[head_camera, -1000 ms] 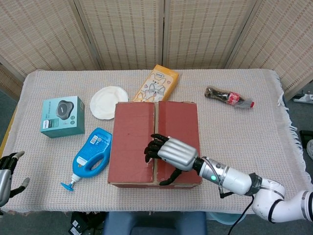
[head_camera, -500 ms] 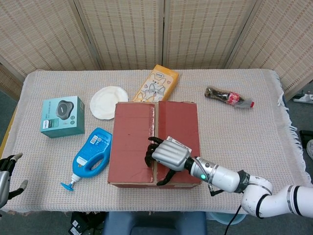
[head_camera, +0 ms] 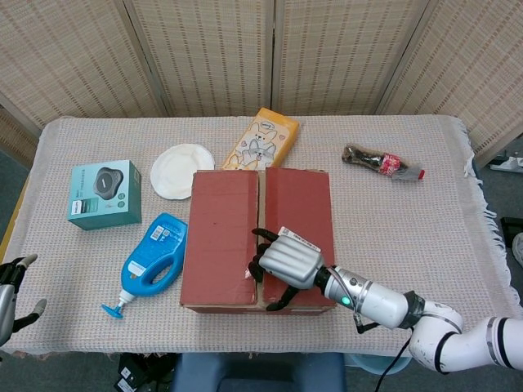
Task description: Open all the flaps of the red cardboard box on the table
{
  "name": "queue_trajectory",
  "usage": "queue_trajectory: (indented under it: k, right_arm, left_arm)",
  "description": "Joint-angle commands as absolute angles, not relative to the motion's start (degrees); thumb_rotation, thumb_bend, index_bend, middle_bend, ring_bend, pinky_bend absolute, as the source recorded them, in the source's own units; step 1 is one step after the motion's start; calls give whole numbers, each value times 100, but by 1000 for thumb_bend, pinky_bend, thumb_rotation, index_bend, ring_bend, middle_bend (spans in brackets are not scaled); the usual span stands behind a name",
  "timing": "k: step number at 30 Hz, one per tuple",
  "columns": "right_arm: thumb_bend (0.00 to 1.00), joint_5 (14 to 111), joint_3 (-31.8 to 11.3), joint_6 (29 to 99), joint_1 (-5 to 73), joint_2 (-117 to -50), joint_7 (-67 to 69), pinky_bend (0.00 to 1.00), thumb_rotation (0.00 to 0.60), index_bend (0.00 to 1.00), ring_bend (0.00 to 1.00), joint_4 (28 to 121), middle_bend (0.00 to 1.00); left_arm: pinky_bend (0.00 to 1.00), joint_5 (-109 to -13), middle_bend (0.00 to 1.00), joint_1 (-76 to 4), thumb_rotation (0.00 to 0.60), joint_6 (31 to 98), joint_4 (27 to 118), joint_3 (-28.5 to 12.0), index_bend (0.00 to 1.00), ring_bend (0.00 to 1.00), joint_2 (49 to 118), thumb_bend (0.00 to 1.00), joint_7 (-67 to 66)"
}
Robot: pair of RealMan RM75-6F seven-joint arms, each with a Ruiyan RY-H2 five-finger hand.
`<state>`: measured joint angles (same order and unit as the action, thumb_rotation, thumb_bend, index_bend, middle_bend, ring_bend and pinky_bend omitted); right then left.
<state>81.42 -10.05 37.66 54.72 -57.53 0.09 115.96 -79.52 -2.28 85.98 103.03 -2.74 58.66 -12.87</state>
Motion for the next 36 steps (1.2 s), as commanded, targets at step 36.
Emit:
queue_trajectory:
  k: [36]
  right_arm:
    - [88, 10082, -54, 7700, 2406, -3818, 2105, 0, 414, 492, 347, 11232, 524]
  left_arm:
    - [0, -8982, 215, -2608, 600, 6408, 10294, -1066, 203, 232, 5394, 319, 584]
